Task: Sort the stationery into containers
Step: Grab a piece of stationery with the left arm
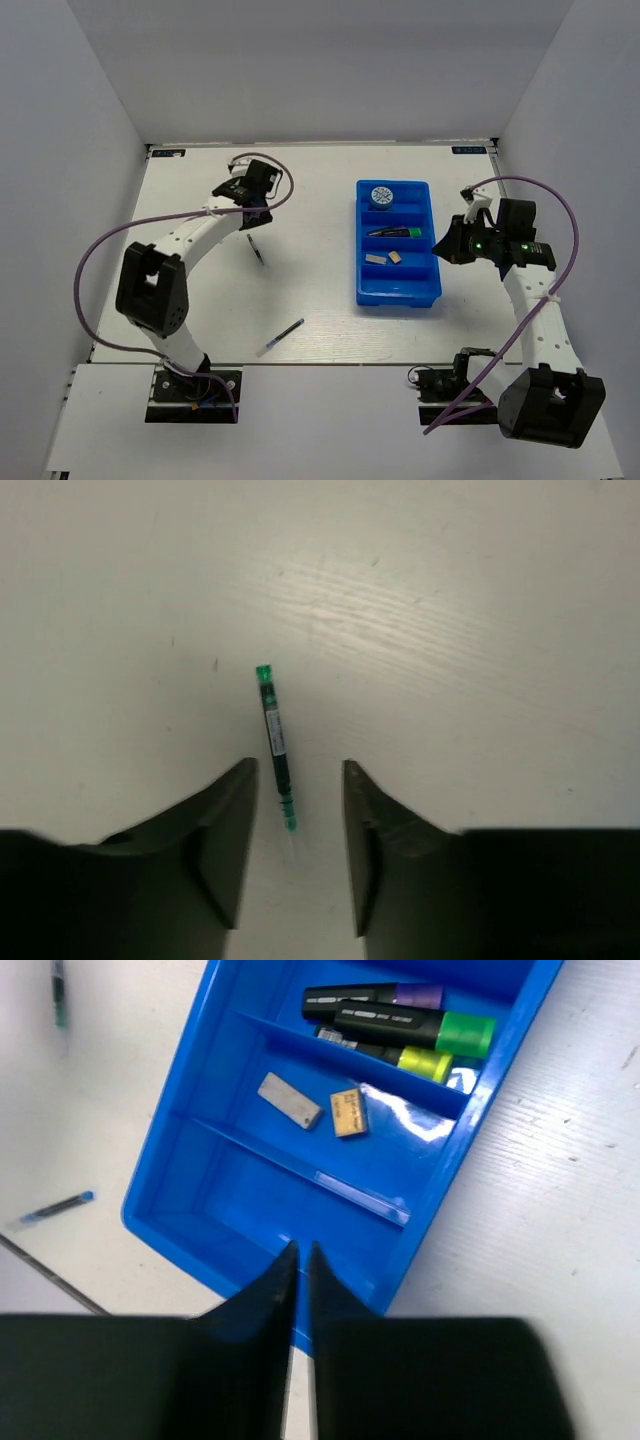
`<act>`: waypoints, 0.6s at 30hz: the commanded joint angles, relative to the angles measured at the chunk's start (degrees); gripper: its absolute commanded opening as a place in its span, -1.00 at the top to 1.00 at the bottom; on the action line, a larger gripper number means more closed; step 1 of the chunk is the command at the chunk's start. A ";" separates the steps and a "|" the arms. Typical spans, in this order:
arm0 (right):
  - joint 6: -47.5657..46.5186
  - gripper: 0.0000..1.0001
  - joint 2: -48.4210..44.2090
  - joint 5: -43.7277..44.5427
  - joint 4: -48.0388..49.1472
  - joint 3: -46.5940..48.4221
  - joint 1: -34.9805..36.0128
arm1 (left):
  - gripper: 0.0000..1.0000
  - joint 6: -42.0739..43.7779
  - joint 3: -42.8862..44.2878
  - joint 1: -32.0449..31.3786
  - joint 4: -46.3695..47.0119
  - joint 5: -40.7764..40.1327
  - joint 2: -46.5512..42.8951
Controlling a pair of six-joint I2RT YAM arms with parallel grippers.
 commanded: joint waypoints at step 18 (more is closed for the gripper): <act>0.24 1.00 1.33 0.78 -1.16 1.33 2.88 | 0.14 -12.21 0.60 6.22 -6.15 8.66 15.52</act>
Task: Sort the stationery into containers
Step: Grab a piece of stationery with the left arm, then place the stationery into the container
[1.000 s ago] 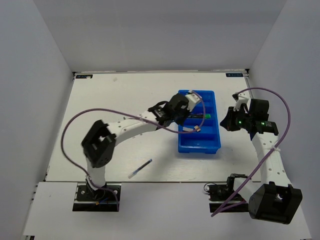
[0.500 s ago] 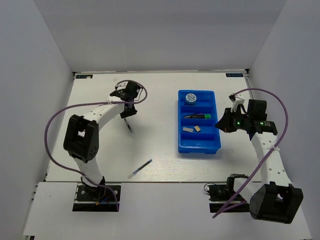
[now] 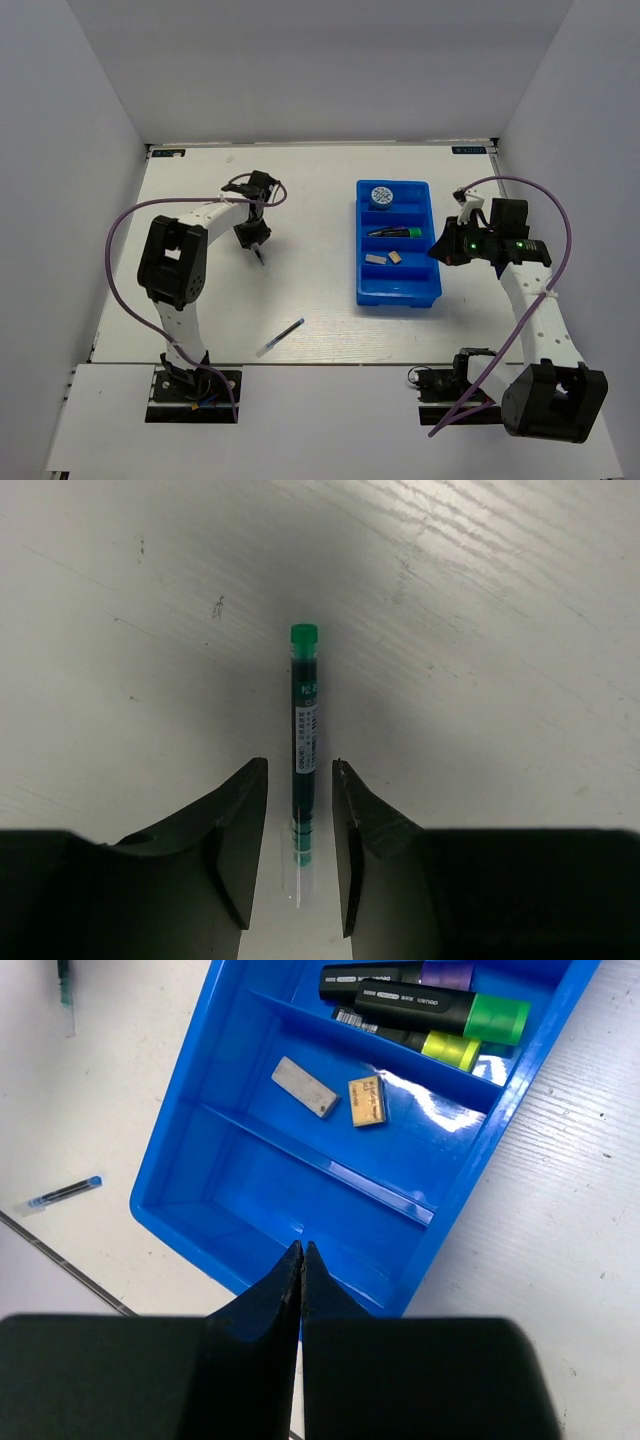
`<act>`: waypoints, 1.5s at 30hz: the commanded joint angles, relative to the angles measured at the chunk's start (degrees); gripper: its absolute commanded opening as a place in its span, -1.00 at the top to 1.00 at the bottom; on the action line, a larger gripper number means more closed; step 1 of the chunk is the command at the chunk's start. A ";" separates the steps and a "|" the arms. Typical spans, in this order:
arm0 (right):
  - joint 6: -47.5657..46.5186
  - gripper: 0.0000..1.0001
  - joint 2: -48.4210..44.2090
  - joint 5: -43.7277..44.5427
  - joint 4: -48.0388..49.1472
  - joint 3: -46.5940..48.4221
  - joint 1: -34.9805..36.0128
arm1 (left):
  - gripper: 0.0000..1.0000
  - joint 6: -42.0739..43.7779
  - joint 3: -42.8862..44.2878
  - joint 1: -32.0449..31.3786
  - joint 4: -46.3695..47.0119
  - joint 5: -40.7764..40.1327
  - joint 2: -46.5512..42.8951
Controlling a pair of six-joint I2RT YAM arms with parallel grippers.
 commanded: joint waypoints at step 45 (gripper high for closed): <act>-0.84 0.22 -6.43 7.24 5.40 -2.48 -0.77 | 1.00 37.64 1.72 -29.45 33.84 38.42 -14.01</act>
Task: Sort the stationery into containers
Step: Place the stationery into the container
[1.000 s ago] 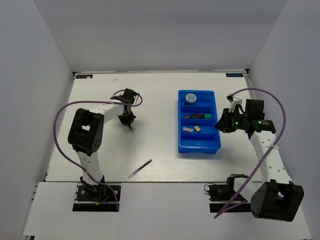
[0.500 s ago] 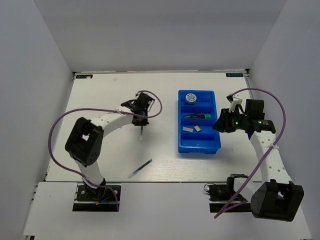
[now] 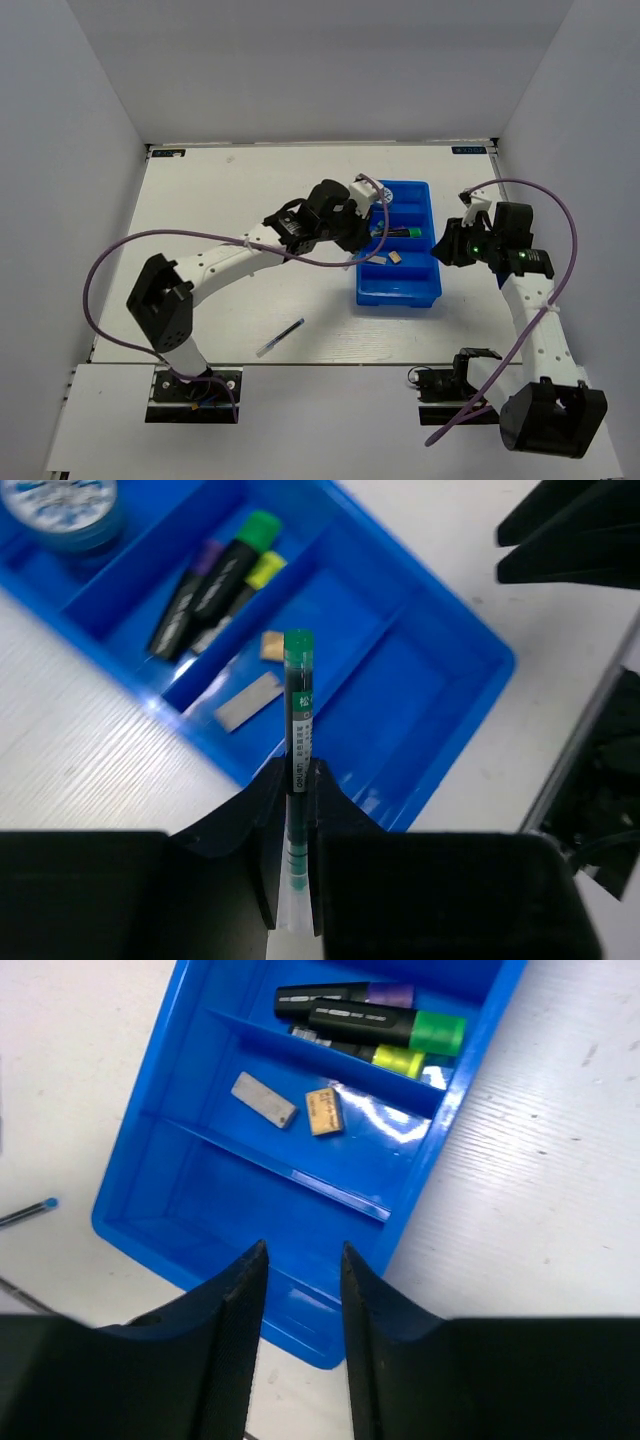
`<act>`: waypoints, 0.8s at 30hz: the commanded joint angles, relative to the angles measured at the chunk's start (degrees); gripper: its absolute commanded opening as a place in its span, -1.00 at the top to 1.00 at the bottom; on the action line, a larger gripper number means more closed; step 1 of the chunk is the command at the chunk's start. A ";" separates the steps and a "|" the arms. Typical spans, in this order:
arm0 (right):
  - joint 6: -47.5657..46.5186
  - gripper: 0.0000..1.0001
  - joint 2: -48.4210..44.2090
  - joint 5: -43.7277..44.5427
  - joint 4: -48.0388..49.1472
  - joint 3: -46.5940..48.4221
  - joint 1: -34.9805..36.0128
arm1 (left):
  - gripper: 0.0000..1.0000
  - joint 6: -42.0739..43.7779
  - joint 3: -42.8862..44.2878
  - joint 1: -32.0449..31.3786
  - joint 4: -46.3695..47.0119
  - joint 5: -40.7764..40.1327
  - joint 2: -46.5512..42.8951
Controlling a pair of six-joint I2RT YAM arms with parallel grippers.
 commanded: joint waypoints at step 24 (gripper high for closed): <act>-1.32 0.49 -6.08 -1.22 5.48 -3.29 -2.62 | 0.35 -7.50 -0.46 -2.01 19.65 20.07 13.91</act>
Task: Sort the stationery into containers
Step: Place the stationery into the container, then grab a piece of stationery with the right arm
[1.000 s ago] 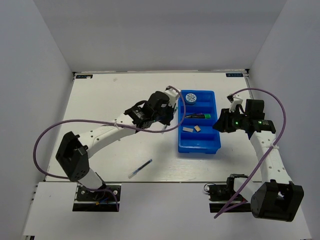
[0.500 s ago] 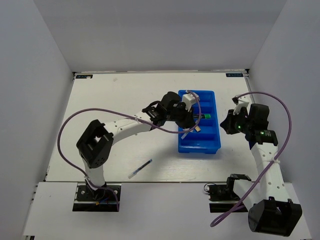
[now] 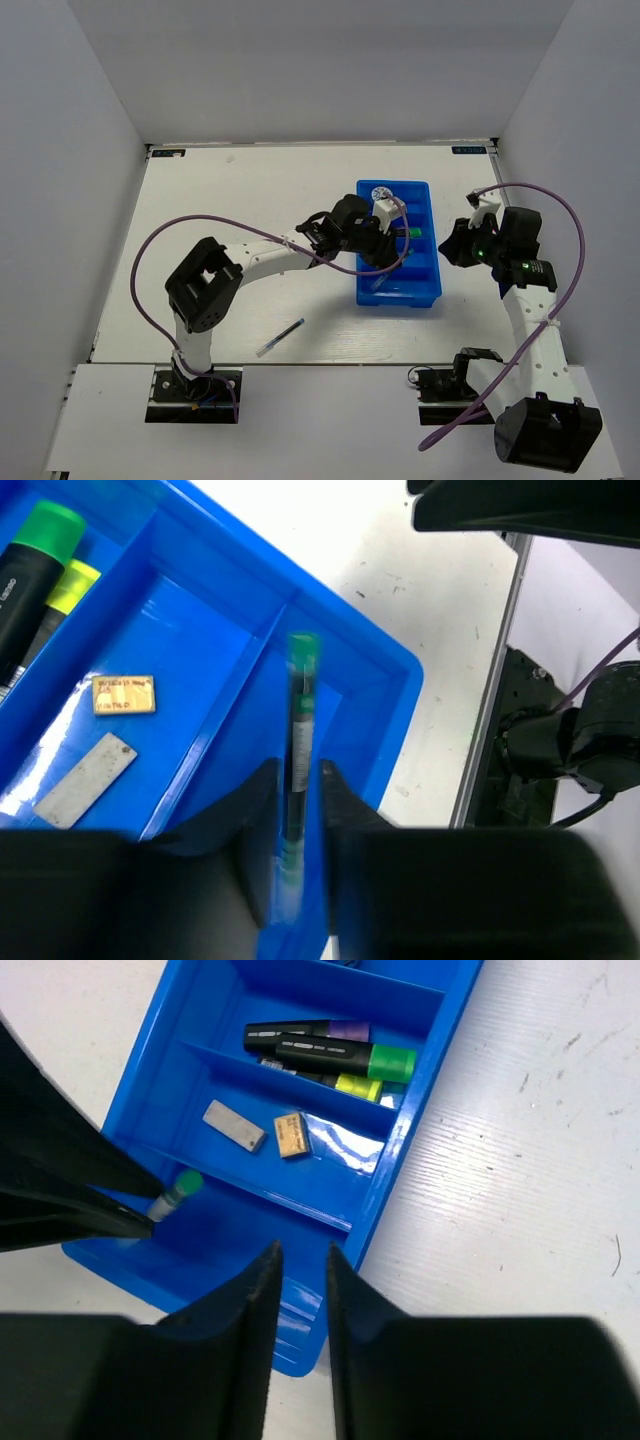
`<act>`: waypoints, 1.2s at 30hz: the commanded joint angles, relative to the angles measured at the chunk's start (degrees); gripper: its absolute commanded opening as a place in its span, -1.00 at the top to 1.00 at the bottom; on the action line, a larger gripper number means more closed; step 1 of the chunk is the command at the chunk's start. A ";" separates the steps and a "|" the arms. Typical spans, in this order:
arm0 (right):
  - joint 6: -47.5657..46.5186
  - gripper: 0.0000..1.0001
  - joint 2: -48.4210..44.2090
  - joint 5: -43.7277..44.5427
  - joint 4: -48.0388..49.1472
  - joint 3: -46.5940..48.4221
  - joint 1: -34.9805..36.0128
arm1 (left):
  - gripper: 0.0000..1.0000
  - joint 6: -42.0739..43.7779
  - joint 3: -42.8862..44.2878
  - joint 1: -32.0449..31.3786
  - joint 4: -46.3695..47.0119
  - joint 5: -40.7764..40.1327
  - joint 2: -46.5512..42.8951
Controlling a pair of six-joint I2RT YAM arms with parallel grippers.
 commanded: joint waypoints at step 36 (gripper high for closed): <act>-29.00 0.44 40.02 2.66 -2.33 22.83 62.70 | 1.00 -10.53 -45.24 51.29 -37.28 -15.19 -62.92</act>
